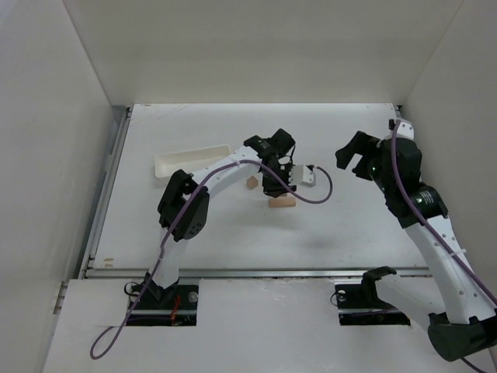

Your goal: Build the wood block tower

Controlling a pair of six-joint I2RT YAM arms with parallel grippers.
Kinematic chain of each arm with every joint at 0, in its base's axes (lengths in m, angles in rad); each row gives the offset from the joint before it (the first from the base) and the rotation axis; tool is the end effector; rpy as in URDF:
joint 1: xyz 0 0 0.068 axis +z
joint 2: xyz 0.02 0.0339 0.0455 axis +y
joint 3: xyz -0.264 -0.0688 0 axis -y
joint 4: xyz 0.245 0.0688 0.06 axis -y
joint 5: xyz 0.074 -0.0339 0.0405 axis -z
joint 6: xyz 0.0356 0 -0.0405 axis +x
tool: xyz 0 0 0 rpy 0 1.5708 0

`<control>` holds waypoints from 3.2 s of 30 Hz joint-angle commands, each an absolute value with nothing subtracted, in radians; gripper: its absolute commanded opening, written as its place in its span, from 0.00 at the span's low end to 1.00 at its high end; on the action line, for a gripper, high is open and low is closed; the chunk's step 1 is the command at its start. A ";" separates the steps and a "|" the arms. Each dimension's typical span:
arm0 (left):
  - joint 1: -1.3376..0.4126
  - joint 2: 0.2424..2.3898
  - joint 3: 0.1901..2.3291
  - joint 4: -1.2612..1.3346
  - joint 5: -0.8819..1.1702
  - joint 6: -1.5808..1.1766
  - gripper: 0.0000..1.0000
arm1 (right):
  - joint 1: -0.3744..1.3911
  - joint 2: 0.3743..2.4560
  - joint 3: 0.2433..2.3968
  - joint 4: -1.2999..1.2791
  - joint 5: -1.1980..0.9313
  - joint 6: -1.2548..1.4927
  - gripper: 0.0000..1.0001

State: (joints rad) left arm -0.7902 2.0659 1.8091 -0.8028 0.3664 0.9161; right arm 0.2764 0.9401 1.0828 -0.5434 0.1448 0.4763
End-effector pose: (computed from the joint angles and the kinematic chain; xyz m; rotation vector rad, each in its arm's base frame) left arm 0.3077 -0.3288 0.2481 2.0242 1.6013 -0.4343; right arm 0.1927 0.0493 0.3783 0.2924 1.9619 0.3487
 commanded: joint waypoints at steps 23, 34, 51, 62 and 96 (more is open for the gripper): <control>-0.836 2.189 1.920 -0.841 0.453 0.909 0.00 | 0.265 0.870 1.127 -0.608 0.308 0.457 1.00; -0.836 2.161 1.930 -0.822 0.388 0.701 0.00 | 0.265 0.873 1.089 -0.598 0.236 0.468 1.00; -0.854 2.210 1.928 -0.857 0.314 0.804 0.00 | 0.265 0.922 1.049 -0.581 0.167 0.499 1.00; -0.854 2.229 1.928 -0.856 0.324 0.813 0.00 | 0.265 0.904 1.049 -0.581 0.176 0.499 1.00; -0.864 2.290 2.017 -0.928 0.307 0.813 0.00 | 0.265 0.876 1.029 -0.581 0.186 0.499 1.00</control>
